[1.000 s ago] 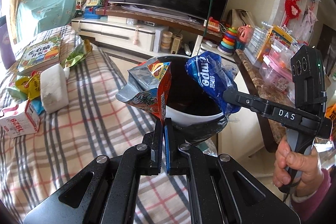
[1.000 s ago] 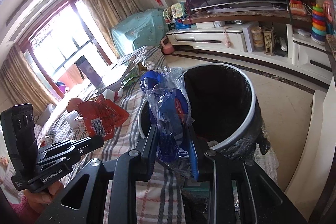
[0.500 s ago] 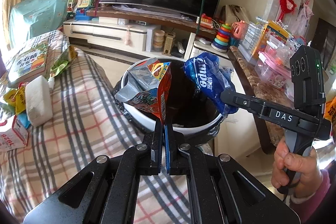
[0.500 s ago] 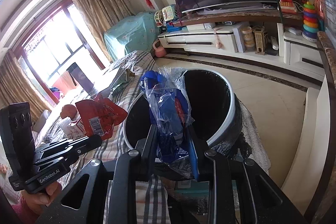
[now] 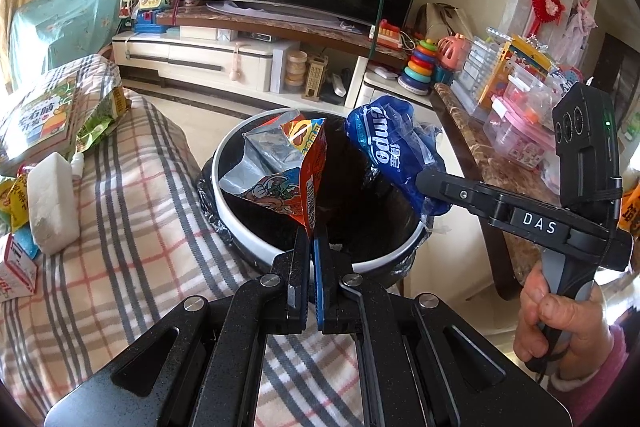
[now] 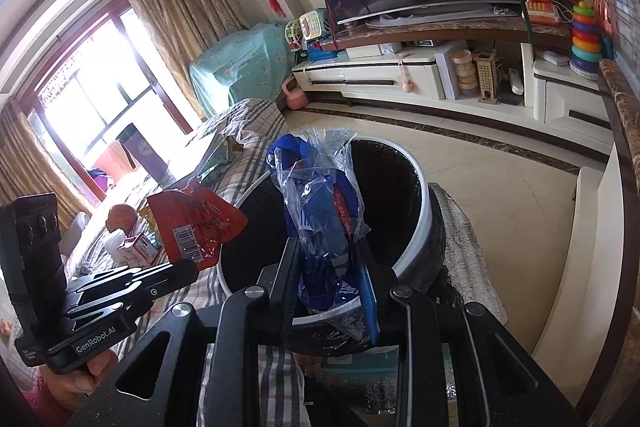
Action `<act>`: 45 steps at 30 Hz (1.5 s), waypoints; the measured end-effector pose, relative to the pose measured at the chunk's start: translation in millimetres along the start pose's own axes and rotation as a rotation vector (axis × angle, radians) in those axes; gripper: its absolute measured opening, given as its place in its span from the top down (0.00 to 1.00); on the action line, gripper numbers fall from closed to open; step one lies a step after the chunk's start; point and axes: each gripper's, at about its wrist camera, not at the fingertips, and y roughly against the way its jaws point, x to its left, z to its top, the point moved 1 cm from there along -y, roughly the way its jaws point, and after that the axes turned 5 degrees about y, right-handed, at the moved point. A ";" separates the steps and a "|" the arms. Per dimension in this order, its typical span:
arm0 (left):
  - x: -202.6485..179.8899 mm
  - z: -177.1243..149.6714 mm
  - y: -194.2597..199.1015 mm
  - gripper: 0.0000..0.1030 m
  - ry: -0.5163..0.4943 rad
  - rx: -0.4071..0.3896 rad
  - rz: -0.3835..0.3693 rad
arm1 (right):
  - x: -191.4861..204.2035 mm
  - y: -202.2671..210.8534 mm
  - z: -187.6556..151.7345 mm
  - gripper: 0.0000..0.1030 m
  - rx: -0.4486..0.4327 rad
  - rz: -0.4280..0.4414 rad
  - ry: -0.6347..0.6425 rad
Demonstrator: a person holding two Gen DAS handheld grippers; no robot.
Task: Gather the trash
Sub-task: 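Carry the wrapper and blue bag with both tools over the black bin, then open the left tool dropping the wrapper while the right tool drops the blue bag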
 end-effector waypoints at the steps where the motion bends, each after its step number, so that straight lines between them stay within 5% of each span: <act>1: -0.1 0.8 -1.6 0.98 0.001 0.003 -0.002 | -0.4 -0.9 0.6 0.74 0.002 -0.001 0.002; 30: 8.8 14.5 -30.2 0.96 0.046 0.062 -0.016 | -7.4 -21.7 14.1 0.66 0.049 -0.043 0.020; 32: 11.6 15.2 -30.9 0.88 0.062 0.067 -0.016 | -8.6 -21.5 15.0 0.62 0.047 -0.037 0.012; 34: 15.1 14.8 -29.3 0.69 0.081 0.056 -0.006 | -8.9 -19.8 15.5 0.58 0.041 -0.035 0.006; 36: 18.5 12.6 -26.2 0.64 0.095 0.046 0.006 | -8.4 -18.4 14.8 0.57 0.036 -0.034 0.003; 45: 38.9 -10.2 -1.9 0.40 0.164 0.020 0.060 | 4.2 -12.3 11.0 0.15 0.013 -0.013 -0.007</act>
